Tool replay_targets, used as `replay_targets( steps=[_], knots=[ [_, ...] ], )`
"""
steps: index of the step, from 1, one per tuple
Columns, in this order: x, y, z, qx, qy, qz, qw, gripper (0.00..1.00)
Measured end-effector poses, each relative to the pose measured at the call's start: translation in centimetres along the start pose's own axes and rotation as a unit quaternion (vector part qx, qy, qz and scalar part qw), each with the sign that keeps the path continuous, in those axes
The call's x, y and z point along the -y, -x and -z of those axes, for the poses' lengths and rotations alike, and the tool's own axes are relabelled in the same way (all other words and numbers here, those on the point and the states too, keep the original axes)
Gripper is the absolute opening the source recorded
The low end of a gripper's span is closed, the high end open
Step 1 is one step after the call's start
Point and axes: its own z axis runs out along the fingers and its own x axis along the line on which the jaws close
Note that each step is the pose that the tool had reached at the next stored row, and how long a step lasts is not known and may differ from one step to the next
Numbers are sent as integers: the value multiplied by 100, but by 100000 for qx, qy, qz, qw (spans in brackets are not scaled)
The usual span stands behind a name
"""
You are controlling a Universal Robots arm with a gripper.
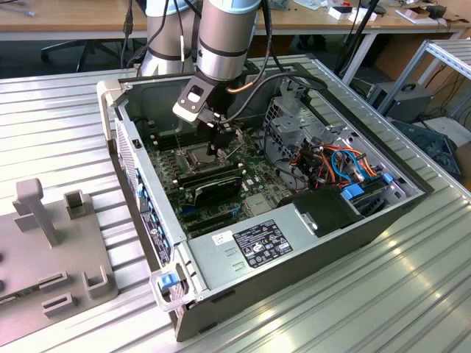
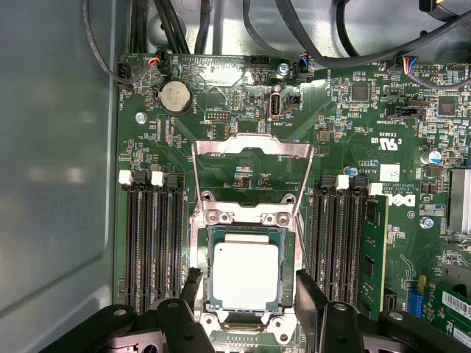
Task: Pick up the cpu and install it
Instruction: 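Place the cpu into insertion slot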
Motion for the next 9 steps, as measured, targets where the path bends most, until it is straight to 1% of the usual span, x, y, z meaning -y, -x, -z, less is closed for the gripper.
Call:
replay_targets(
  steps=[3, 4, 7, 8, 9],
  knots=[
    [0, 0, 0, 9, -2, -1, 100000, 62],
    [0, 0, 0, 12, 2, -1, 100000, 60],
    [0, 0, 0, 20, -3, 0, 100000, 42],
    [0, 0, 0, 23, 0, 2, 100000, 42],
    [0, 0, 0, 26, -1, -1, 100000, 35]
  ],
)
